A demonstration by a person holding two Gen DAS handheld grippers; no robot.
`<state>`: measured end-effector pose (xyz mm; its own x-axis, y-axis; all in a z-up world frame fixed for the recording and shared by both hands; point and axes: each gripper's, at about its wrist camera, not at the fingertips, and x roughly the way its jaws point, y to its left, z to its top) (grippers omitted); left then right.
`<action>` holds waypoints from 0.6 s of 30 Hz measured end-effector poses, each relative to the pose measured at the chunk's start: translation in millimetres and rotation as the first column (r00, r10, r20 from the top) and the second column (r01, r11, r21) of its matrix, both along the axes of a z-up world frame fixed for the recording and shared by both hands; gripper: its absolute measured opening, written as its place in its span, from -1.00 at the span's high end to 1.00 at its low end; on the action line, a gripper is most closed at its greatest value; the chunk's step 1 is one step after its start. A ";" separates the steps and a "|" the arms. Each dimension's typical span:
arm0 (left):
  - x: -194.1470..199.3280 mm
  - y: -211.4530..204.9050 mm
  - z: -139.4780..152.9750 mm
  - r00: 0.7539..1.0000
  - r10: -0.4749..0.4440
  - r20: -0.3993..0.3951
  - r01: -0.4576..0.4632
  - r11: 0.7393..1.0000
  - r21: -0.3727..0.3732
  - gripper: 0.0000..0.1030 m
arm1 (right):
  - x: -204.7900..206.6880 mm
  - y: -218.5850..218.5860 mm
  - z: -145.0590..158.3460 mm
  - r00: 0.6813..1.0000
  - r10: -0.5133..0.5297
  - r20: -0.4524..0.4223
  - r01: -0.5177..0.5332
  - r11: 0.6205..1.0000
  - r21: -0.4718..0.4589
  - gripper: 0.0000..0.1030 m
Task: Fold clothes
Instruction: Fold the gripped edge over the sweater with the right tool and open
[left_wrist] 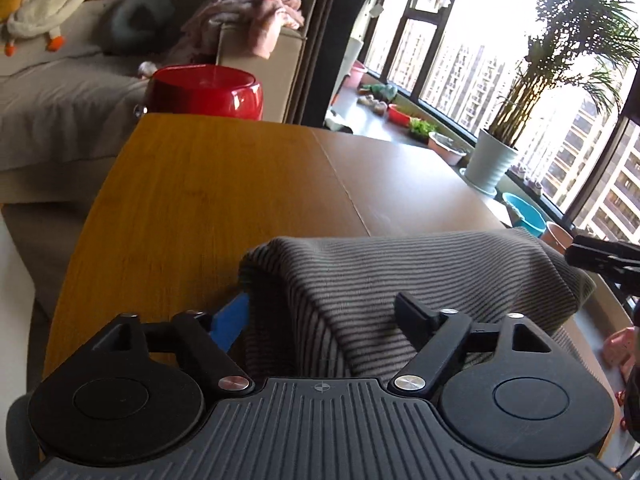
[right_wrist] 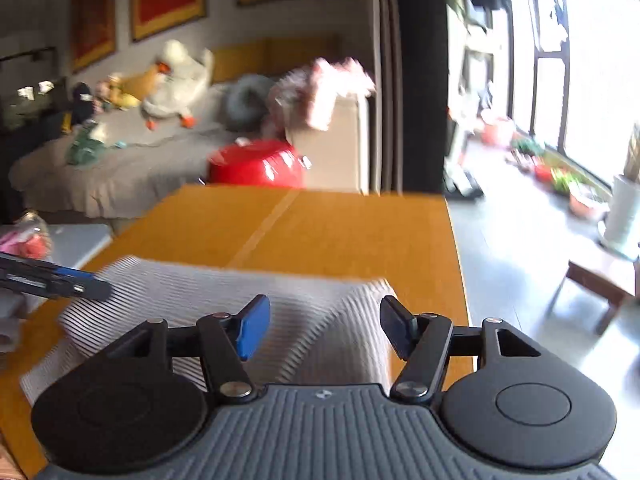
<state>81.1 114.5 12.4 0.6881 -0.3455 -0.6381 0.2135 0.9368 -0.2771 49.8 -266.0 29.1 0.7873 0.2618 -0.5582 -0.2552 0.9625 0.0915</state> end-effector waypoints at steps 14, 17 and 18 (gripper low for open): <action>6.6 -14.7 -21.4 0.993 -0.092 -0.070 0.084 0.990 -0.110 -0.42 | 0.7 5.1 -38.3 0.991 0.056 -0.118 -0.049 0.997 0.067 0.05; 19.8 -20.7 -23.0 0.994 -0.099 -0.052 0.093 0.990 -0.104 -0.33 | 9.8 6.7 -43.9 0.992 0.063 -0.108 -0.053 0.995 0.087 0.06; 25.0 -22.2 -23.7 0.994 -0.097 -0.046 0.091 0.990 -0.105 -0.29 | 12.8 8.2 -44.9 0.992 0.068 -0.104 -0.059 0.994 0.089 0.06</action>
<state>106.1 92.3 -11.3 0.6168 -0.4727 -0.6294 0.2824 0.8792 -0.3836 62.7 -257.8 -15.7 0.7050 0.3594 -0.6114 -0.2997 0.9323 0.2024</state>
